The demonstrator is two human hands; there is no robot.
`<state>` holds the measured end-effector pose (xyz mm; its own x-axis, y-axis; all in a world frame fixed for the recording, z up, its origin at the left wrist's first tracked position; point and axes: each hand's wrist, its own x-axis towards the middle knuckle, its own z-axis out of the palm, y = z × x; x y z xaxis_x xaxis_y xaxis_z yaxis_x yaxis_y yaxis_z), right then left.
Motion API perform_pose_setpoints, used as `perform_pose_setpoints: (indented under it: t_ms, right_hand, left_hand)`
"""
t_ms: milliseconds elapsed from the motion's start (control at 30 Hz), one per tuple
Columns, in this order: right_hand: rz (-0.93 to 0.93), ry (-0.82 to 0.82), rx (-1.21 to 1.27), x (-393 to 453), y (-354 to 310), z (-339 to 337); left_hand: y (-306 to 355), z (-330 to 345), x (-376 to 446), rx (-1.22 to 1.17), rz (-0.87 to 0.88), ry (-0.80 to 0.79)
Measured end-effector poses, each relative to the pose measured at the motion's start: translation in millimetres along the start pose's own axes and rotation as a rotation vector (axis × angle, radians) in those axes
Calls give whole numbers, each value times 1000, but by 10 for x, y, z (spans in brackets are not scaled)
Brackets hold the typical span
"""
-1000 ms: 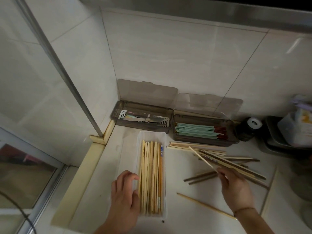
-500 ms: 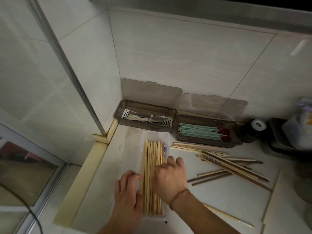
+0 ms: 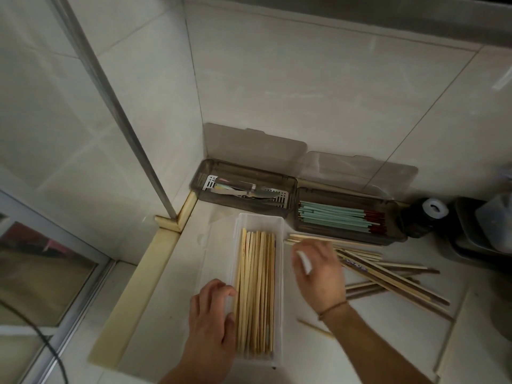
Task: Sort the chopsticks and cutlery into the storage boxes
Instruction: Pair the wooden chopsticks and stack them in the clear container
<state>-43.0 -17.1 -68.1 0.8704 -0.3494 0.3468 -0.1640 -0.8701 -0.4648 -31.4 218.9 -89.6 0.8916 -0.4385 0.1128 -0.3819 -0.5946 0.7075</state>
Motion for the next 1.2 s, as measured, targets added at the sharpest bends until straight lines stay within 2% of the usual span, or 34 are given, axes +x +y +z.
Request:
perform_pose_setpoints:
  t_ms: [67, 167, 233, 333, 467, 633, 733, 967, 1133, 1200]
  right_hand:
    - [89, 11, -101, 100, 390, -82]
    - [157, -247, -222, 206, 881, -132]
    - [147, -424, -315, 248, 1038, -96]
    - [65, -492, -443, 263, 1090, 4]
    - [19, -398, -566, 278, 1009, 32]
    - [94, -437, -579, 265, 949, 8]
    - [88, -403, -587, 265, 940, -5]
    - [-122, -319, -425, 203, 1049, -1]
    - [-212, 24, -87, 223, 693, -236]
    - [-175, 163, 116, 255, 363, -419]
  left_hand:
    - [-9, 11, -1, -8, -7, 5]
    - [-22, 16, -2, -11, -7, 7]
    - [-31, 20, -3, -1, 21, 10]
    - [-48, 22, 1, 12, 27, 7]
    - [-60, 24, 2, 27, 28, 11]
    - [-34, 36, 1, 29, 22, 12]
    - [-25, 40, 8, 28, 18, 15]
    - [-15, 39, 17, 22, 15, 8]
    - [-31, 37, 9, 3, 5, -2]
    - [-24, 35, 10, -1, -2, -6]
